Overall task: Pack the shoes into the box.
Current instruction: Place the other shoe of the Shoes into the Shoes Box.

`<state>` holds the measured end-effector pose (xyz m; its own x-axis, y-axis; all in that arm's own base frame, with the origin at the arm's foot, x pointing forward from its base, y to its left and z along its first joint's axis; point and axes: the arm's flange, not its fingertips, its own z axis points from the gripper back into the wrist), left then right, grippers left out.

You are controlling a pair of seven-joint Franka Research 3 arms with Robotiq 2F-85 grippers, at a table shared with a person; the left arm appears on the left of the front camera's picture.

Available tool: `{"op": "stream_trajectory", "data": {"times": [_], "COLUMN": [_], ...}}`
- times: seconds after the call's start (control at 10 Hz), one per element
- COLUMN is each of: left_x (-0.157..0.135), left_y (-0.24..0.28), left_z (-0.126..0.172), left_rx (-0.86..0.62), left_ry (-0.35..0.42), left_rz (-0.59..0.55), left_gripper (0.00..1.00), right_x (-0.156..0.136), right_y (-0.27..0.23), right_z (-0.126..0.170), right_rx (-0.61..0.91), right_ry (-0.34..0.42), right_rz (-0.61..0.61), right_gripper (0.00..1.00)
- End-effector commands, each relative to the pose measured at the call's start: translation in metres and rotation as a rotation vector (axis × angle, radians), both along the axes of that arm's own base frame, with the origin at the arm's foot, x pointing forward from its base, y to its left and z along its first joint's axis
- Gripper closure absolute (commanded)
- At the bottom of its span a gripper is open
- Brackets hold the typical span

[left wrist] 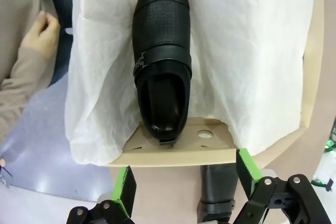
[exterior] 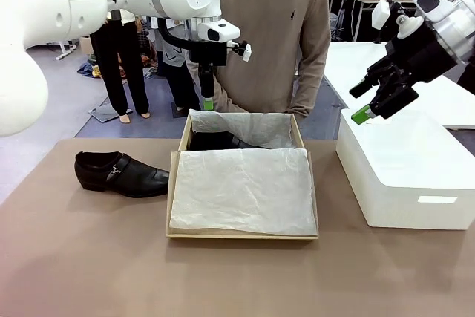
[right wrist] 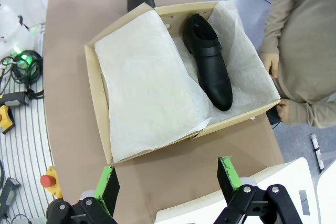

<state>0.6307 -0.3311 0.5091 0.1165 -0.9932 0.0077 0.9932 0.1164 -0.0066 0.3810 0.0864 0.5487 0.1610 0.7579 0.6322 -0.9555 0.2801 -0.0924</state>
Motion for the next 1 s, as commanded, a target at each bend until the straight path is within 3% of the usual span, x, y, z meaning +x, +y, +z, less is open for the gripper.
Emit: {"op": "stream_trajectory", "data": {"times": [0.0,0.5,0.9], "left_x": [0.001,-0.046,-0.069], "left_y": [0.001,0.059,0.146], "left_z": [0.002,0.02,0.031], "left_rx": [-0.004,-0.043,-0.133], "left_ry": [-0.007,-0.078,-0.122], "left_rz": [0.003,-0.115,-0.157], "left_gripper": [0.0,0.0,0.0], "right_x": [0.002,0.002,0.002], "right_y": [-0.001,-0.001,-0.001], "right_z": [0.001,0.001,0.001], "right_rx": [0.024,0.024,0.024], "right_ry": [-0.013,-0.013,-0.013], "right_rz": [0.026,0.026,0.026], "right_gripper": [0.0,0.0,0.0]}}
